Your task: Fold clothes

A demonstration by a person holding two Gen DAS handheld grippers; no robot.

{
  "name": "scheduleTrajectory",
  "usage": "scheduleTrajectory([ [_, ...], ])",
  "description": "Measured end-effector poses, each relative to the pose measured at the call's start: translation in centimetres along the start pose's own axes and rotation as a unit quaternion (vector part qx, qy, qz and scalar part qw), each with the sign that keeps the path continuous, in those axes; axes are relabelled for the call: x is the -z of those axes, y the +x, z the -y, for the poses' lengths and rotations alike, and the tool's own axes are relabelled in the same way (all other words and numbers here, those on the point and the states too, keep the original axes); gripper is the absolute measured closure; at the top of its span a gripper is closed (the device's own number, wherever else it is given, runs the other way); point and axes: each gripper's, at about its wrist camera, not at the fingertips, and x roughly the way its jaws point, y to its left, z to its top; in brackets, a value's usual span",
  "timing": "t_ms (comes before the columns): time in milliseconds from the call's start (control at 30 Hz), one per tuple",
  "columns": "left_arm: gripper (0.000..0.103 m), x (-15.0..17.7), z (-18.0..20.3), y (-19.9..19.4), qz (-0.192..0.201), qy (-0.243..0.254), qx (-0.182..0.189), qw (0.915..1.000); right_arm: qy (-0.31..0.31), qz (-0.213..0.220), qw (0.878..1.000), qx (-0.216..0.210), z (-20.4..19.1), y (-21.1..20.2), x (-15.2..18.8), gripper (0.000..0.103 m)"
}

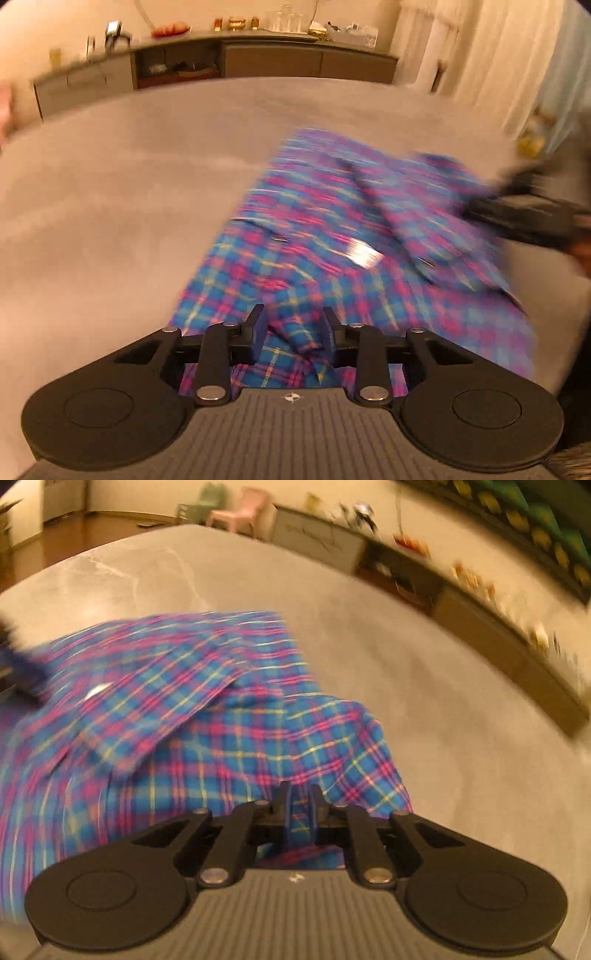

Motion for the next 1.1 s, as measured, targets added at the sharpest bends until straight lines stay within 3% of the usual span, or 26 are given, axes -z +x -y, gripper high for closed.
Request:
scheduleTrajectory([
  [67, 0.068, -1.0, -1.1, 0.5, -0.002, 0.008, -0.012, 0.9999, -0.005, -0.009, 1.000, -0.007, -2.1, -2.3, 2.3, 0.091],
  [133, 0.068, -2.0, -2.5, -0.2, 0.002, -0.016, 0.012, 0.9998, -0.008, -0.014, 0.999, -0.036, -3.3, -4.4, 3.9, 0.091],
  [200, 0.068, -2.6, -3.6, -1.0, 0.012, -0.035, 0.035, 0.9987, 0.011, 0.015, 0.997, -0.075, -2.1, -6.5, 3.9, 0.090],
  [267, 0.068, -2.4, -3.9, -2.1, 0.029, -0.041, 0.055, 0.9972, 0.031, 0.046, 0.992, -0.112, -0.8, -8.5, 3.6, 0.069],
  [300, 0.068, -2.4, -4.1, -2.2, 0.030, -0.045, 0.065, 0.9964, 0.042, 0.070, 0.989, -0.120, 0.4, -8.6, 2.4, 0.059],
  [333, 0.068, -2.7, -4.0, -1.8, 0.027, -0.048, 0.074, 0.9957, 0.053, 0.092, 0.986, -0.130, 1.5, -8.5, 1.1, 0.043],
  [367, 0.068, -2.8, -4.0, -1.0, 0.020, -0.048, 0.080, 0.9954, 0.059, 0.102, 0.983, -0.143, 2.1, -8.0, -0.4, 0.035],
  [500, 0.068, -2.8, -3.9, 1.8, -0.016, -0.041, 0.094, 0.9946, 0.040, 0.044, 0.984, -0.167, 2.4, -0.8, -5.5, 0.032],
  [533, 0.067, -2.7, -4.0, 1.9, -0.017, -0.040, 0.100, 0.9940, 0.035, 0.020, 0.983, -0.177, 2.2, 1.0, -6.2, 0.033],
  [600, 0.064, -2.5, -4.4, 2.0, -0.018, -0.043, 0.110, 0.9928, 0.028, -0.024, 0.976, -0.214, 1.6, 3.9, -6.7, 0.050],
  [633, 0.064, -2.5, -4.8, 2.1, -0.019, -0.050, 0.115, 0.9919, 0.027, -0.026, 0.973, -0.229, 1.5, 3.9, -6.7, 0.063],
  [667, 0.064, -2.5, -5.1, 2.1, -0.019, -0.055, 0.121, 0.9909, 0.025, -0.029, 0.969, -0.244, 1.4, 3.8, -6.7, 0.086],
  [700, 0.064, -2.4, -5.4, 2.1, -0.020, -0.058, 0.127, 0.9900, 0.024, -0.028, 0.966, -0.256, 1.3, 3.6, -6.8, 0.094],
  [833, 0.063, -2.4, -6.1, 1.5, -0.015, -0.060, 0.142, 0.9879, 0.015, 0.031, 0.967, -0.254, 1.6, 0.8, -7.5, 0.095],
  [933, 0.048, -2.4, -5.1, 0.5, 0.004, -0.025, 0.163, 0.9863, 0.021, 0.065, 0.967, -0.246, 1.8, -0.5, -8.2, 0.095],
  [1000, 0.029, -2.3, -3.9, 0.4, 0.003, 0.004, 0.158, 0.9874, 0.021, 0.062, 0.968, -0.241, 1.3, 0.2, -8.8, 0.095],
  [1033, 0.029, -2.2, -3.3, 0.5, -0.001, 0.020, 0.146, 0.9891, 0.020, 0.059, 0.969, -0.241, 1.0, 0.7, -8.8, 0.095],
  [1067, 0.039, -2.1, -2.6, 0.6, -0.004, 0.036, 0.128, 0.9912, 0.018, 0.056, 0.969, -0.241, 0.8, 1.2, -8.8, 0.095],
  [1100, 0.073, -2.2, -2.3, 0.4, 0.000, 0.048, 0.111, 0.9927, 0.015, 0.054, 0.969, -0.241, 0.6, 1.5, -8.8, 0.095],
])
